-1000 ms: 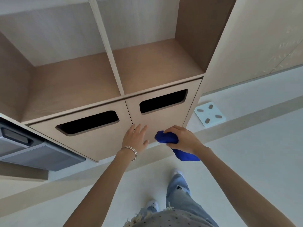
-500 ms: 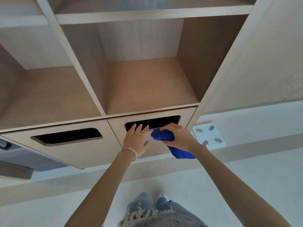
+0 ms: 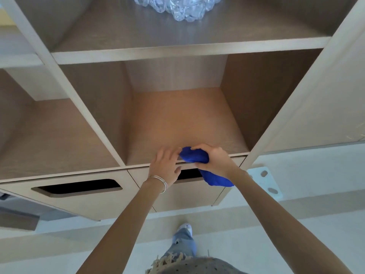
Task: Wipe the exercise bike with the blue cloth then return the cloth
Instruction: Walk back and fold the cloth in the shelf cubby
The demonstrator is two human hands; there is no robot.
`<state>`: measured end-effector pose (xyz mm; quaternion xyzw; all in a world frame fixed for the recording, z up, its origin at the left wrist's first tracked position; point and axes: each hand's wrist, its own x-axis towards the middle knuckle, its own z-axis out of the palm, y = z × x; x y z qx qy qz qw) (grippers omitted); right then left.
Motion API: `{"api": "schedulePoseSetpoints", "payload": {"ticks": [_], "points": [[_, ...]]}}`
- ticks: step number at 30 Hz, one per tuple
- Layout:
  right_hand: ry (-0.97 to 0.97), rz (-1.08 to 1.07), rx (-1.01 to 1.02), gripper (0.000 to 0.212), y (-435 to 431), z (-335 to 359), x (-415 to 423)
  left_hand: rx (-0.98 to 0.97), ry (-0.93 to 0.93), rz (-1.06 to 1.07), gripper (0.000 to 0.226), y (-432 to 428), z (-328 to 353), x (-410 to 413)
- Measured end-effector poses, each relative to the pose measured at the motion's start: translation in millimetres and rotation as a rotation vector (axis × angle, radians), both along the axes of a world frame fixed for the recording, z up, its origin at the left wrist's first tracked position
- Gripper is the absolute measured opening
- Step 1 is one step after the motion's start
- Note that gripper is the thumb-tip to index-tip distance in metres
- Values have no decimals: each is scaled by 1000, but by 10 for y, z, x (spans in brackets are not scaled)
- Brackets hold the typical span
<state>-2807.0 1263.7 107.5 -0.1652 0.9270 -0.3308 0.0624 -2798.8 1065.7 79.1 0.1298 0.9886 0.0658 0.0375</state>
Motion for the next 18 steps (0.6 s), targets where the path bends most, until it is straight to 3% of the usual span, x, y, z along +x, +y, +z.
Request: {"api": "schedulePoseSetpoints", "payload": {"ticks": [9,14,18], "points": [[6,-65,72,45,-127,-52,-867,-7,-43,62,63,-127,15,-692],[-91,-52,186,51,-195,-255,-1043,-44,-78,35,65,-121,-48,-789],[-134,11,39,61,-126,-246,-1071,-7,-84,18,66,-117,-105,-792]]}}
